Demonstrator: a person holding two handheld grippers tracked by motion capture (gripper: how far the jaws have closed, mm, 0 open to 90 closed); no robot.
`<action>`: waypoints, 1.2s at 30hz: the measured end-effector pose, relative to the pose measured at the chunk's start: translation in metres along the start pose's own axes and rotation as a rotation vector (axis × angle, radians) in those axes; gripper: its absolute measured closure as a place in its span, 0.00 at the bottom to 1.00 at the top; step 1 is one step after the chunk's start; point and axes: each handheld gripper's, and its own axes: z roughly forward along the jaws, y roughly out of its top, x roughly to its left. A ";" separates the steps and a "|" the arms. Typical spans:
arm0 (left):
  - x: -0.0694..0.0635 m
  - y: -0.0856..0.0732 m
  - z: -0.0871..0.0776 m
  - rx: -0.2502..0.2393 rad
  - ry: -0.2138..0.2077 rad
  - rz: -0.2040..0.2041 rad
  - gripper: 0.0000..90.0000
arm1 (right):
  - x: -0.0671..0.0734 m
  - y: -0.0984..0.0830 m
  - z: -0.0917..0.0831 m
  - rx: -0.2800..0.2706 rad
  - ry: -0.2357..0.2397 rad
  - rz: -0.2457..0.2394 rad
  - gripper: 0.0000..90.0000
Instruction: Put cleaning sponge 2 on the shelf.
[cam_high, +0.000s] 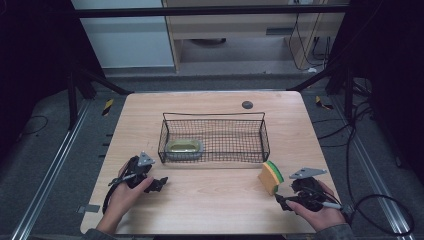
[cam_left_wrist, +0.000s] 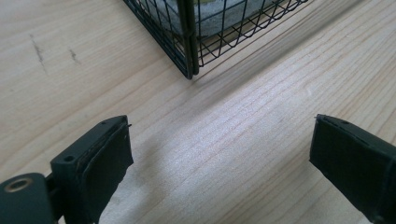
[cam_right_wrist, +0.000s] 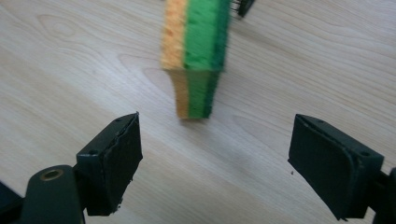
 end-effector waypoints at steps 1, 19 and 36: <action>0.001 -0.001 0.003 0.012 -0.006 0.001 0.05 | 0.002 0.002 -0.001 0.006 0.002 -0.005 0.19; 0.002 -0.008 0.011 0.018 -0.034 -0.011 0.00 | 0.004 0.067 0.017 0.115 0.006 -0.035 0.34; 0.002 -0.013 0.012 -0.021 -0.033 -0.014 0.00 | -0.013 0.086 -0.004 0.108 0.004 -0.063 0.71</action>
